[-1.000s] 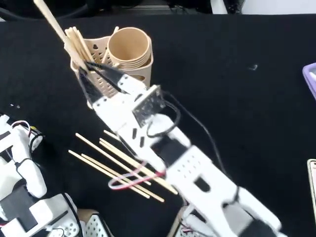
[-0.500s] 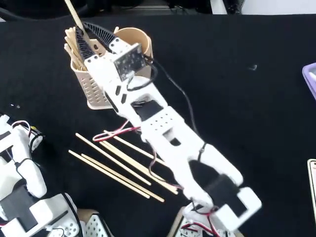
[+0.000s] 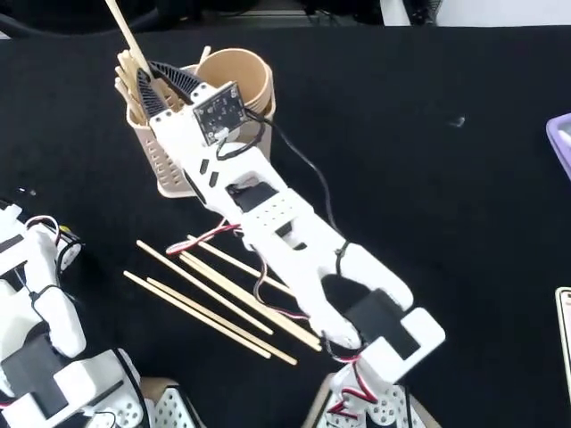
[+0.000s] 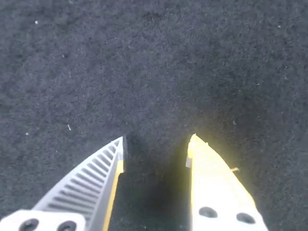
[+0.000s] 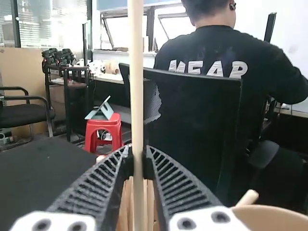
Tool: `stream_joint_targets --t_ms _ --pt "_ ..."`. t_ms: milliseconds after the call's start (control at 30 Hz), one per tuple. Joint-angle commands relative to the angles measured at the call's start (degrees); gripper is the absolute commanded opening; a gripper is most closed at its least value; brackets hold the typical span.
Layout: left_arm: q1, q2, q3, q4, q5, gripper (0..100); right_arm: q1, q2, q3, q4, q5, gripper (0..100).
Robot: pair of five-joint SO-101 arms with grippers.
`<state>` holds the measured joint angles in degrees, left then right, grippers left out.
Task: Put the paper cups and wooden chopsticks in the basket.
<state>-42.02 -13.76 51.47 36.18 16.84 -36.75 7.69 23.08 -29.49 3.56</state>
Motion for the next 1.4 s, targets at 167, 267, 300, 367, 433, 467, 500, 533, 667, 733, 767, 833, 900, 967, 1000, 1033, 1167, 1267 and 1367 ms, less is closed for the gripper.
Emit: stream_joint_targets --t_ms 167,267,300,367,433,467,500,533,667,733,767,833,900,967,1000,1033,1167,1267,1367 --pt "0.7 -0.8 -1.1 0.3 0.1 22 0.7 0.8 -3.6 -0.4 -0.6 2.2" --pt "0.7 -0.8 -1.1 0.3 0.1 22 0.6 0.8 -3.4 -0.4 -0.6 10.4" --pt "0.7 -0.8 -1.1 0.3 0.1 22 0.6 0.8 -3.3 -0.3 -0.6 12.9" --pt "0.7 -0.8 -1.2 0.3 0.1 22 0.6 0.7 -3.7 2.1 -0.6 13.0" --pt "0.7 -0.8 -1.2 0.3 0.1 22 0.6 0.0 -4.2 4.0 -0.6 11.2" --pt "0.7 -0.8 -1.2 0.3 0.1 22 0.7 -0.7 -4.2 4.6 -0.7 10.3" --pt "0.7 -0.8 -1.2 0.3 0.1 22 0.8 -1.6 -4.2 4.8 -0.8 9.7" --pt "0.7 -0.8 -1.2 0.3 0.1 22 0.8 -2.6 -4.2 4.8 -0.8 9.3" --pt "0.7 -0.8 -1.2 0.3 0.1 22 0.7 -8.6 -4.3 5.4 -0.8 9.3" --pt "0.7 -0.8 -1.2 0.3 0.1 22 0.6 -12.6 -4.5 9.0 -0.7 9.3" --pt "0.7 -0.8 -1.2 0.3 0.1 22 0.6 -14.9 -4.5 11.7 -0.8 9.3" --pt "0.7 -0.8 -1.2 0.3 0.1 22 0.6 -19.7 -4.3 17.3 -0.8 9.3" --pt "0.7 -0.8 -1.2 0.3 0.1 22 0.6 -25.0 -3.9 25.0 -0.9 9.3" --pt "0.7 -0.8 -1.2 0.3 0.1 22 0.6 -31.1 -2.6 34.7 -0.9 9.3" --pt "0.7 -0.8 -1.2 0.3 0.1 22 0.6 -34.2 -1.7 40.4 -0.9 9.3" --pt "0.7 -0.8 -1.3 0.3 0.1 22 0.5 -37.5 -0.7 46.2 -0.9 9.3" --pt "0.7 -0.8 -1.3 0.3 0.1 22 0.7 -50.2 4.5 68.0 -0.6 9.4" --pt "0.7 -0.8 -1.4 0.3 0.1 22 0.9 -57.8 12.7 78.6 -0.4 9.6" --pt "0.7 -0.8 -1.4 0.3 0.1 22 0.7 -63.4 24.0 80.6 2.5 10.1"
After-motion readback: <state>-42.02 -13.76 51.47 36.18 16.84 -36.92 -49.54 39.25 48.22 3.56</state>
